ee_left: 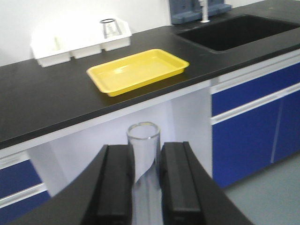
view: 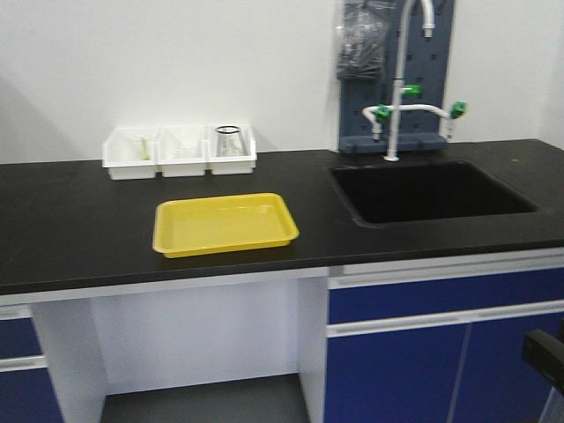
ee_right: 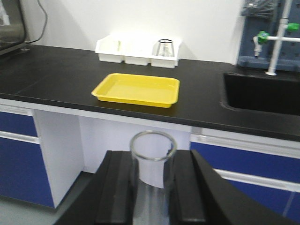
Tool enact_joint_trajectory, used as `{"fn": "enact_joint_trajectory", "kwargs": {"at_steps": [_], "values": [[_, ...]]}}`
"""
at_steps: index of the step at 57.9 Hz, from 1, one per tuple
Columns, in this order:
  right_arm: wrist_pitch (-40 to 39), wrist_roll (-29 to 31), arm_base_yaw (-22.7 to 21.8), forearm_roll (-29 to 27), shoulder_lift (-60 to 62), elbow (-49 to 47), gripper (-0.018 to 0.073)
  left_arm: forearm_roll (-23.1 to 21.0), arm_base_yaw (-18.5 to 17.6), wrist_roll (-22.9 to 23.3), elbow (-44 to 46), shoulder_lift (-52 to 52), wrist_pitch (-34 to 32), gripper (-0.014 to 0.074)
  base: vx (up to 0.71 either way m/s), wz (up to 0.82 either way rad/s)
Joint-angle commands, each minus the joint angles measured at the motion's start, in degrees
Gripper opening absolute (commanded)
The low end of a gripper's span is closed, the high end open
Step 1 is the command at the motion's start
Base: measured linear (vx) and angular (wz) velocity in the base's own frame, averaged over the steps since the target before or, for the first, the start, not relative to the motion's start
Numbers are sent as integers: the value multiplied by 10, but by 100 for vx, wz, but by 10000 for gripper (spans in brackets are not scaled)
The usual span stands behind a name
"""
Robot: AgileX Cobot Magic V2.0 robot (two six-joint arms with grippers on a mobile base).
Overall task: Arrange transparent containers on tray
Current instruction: 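Hold both tubes while the base drives to the yellow tray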
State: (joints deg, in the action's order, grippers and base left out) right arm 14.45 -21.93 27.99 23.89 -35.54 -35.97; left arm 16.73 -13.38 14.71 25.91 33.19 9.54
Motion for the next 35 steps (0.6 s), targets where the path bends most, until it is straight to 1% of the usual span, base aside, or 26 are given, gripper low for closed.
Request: {"fn": "enact_joint_trajectory", "kwargs": {"at_steps": [1,17,35], "values": [[-43,5,0,9,0,-18,-11,-3,-3,1,15,2,-45,-6,14,42],[-44,5,0,9,0,-18,-11,-3,-3,1,15,2,-45,-6,19,36],[-44,5,0,9,0,-18,-11,-3,-3,1,15,2,-45,-6,28,11]]}}
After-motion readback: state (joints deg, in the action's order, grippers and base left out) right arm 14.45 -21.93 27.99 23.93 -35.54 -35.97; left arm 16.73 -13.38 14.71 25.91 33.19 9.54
